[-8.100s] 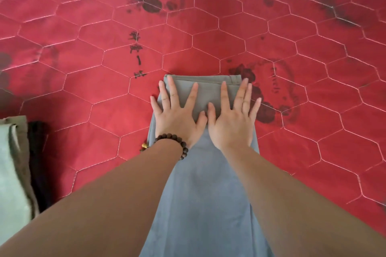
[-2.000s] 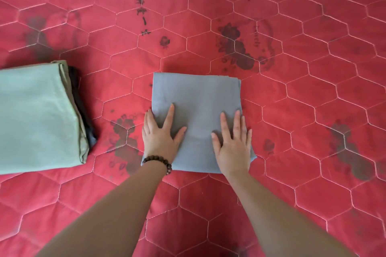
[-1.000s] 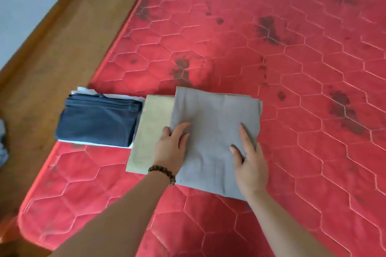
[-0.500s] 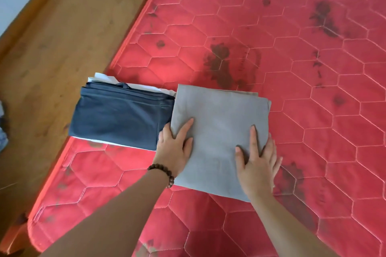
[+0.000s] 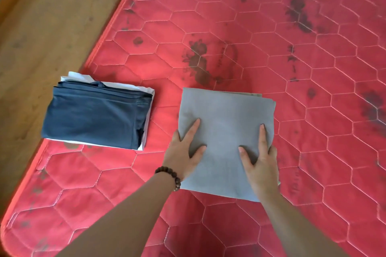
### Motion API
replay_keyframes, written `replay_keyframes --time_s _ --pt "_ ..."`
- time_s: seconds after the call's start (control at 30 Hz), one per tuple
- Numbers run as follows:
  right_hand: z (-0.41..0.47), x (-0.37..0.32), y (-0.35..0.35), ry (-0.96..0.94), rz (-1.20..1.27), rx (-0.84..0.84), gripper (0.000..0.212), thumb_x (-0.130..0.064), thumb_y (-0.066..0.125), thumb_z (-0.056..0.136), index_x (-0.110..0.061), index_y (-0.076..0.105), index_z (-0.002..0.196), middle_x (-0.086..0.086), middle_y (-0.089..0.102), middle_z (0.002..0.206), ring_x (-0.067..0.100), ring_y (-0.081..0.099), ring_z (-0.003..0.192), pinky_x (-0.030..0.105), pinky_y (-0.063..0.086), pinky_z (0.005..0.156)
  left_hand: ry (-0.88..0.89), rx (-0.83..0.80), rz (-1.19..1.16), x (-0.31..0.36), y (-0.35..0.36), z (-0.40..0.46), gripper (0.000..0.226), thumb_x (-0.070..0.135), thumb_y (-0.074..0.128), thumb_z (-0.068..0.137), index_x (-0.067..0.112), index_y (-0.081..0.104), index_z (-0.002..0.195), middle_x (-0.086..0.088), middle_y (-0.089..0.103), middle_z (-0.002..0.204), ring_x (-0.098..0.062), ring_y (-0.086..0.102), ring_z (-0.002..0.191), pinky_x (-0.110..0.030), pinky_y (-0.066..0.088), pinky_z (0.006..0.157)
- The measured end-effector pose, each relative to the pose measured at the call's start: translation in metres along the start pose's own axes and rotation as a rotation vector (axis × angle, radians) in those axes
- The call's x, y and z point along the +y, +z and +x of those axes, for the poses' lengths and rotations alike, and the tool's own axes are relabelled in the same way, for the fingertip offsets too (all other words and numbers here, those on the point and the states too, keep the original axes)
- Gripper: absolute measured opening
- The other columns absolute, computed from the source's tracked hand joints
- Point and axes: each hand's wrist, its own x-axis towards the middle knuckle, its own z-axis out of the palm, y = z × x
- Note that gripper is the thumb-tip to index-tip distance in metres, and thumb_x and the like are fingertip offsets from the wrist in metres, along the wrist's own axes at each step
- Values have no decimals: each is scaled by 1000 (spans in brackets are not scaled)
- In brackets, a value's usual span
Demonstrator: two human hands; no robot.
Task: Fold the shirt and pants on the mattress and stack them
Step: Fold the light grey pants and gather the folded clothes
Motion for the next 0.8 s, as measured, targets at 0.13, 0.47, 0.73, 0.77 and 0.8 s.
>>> replay_keyframes --time_s 0.13,0.47,0.73,0.77,0.8 --pt "-4 33 -31 84 -101 -28 81 -54 53 87 -62 -9 138 9 41 105 35 51 94 43 43 82 22 -68 72 32 37 -5 73 49 54 88 62 5 141 -8 28 140 -28 40 128 -38 42 102" --pt "45 4 -25 -342 -549 166 57 -47 31 97 -28 28 150 7 19 159 26 10 148 68 -1 111 461 244 638 71 33 49 62 19 53 87 23 36 147 -15 16 158 -36 10 147 -58 9 116" --pt "70 36 10 -293 -515 154 59 -54 34 94 -35 28 149 15 9 160 29 3 148 60 6 116 272 94 566 41 58 77 63 56 31 92 38 15 151 -5 -8 161 -31 -9 148 -43 8 117" --pt "72 38 12 -303 -484 157 59 -54 36 93 -36 29 148 15 10 160 30 4 148 58 8 117 283 86 539 40 59 80 64 57 30 92 38 16 151 -4 -8 161 -30 -9 148 -41 8 117" --pt "74 40 12 -311 -448 159 59 -53 38 92 -36 31 148 14 13 160 30 5 148 57 9 117 300 77 503 38 59 83 64 57 30 92 38 16 151 -3 -9 161 -29 -10 148 -40 8 117"
